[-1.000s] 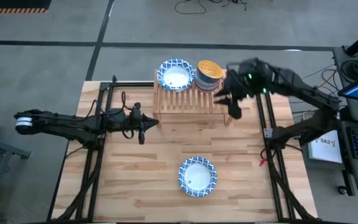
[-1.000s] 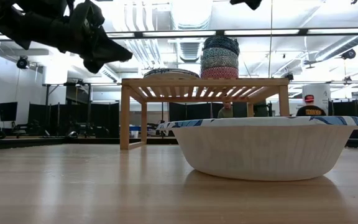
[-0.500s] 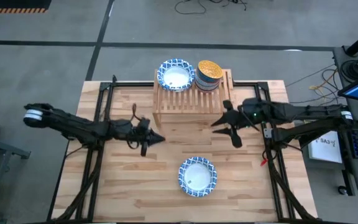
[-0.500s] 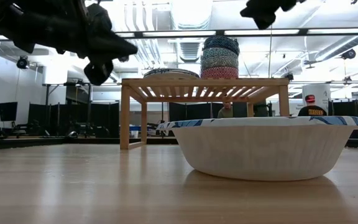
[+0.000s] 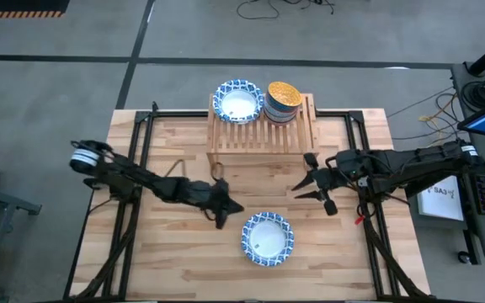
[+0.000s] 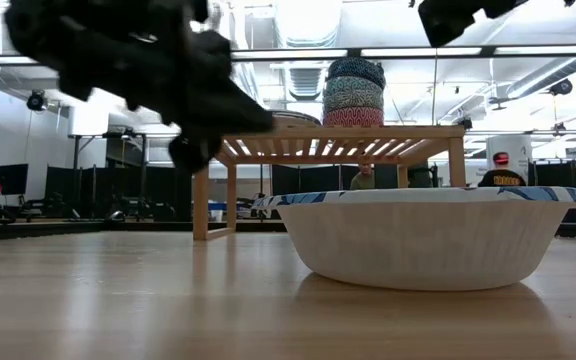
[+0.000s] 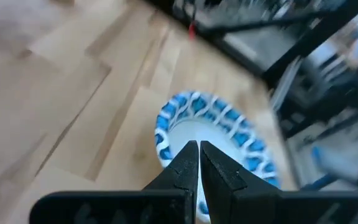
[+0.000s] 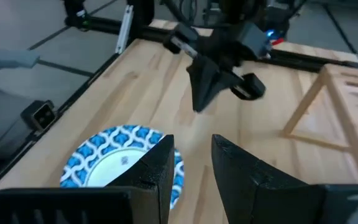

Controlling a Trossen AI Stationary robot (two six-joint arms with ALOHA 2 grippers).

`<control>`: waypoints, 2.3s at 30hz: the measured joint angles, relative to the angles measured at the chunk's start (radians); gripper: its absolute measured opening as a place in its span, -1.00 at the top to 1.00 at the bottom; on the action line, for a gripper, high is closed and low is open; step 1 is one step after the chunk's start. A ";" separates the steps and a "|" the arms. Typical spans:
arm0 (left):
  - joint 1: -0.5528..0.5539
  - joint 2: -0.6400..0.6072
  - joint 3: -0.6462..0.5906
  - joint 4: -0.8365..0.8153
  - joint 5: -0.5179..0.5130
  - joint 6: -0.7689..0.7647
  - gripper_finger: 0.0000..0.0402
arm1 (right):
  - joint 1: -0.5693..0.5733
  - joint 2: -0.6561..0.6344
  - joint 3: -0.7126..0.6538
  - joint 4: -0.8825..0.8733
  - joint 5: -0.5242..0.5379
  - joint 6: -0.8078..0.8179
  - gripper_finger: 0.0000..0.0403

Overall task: Place and stack bowls onto a shelf
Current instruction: Stack the white bowl on top of the white bowl on the shelf

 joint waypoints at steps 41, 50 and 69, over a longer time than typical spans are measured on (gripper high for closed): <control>-0.053 0.291 0.280 -0.244 -0.035 0.028 -0.22 | 0.031 0.002 -0.036 0.018 -0.002 -0.002 0.52; -0.055 0.349 0.281 -0.210 -0.004 -0.023 -0.05 | 0.031 0.002 -0.036 0.014 -0.002 -0.002 0.52; -0.042 0.193 0.278 -0.221 0.149 -0.066 0.99 | 0.031 0.002 -0.037 0.010 -0.002 -0.006 0.52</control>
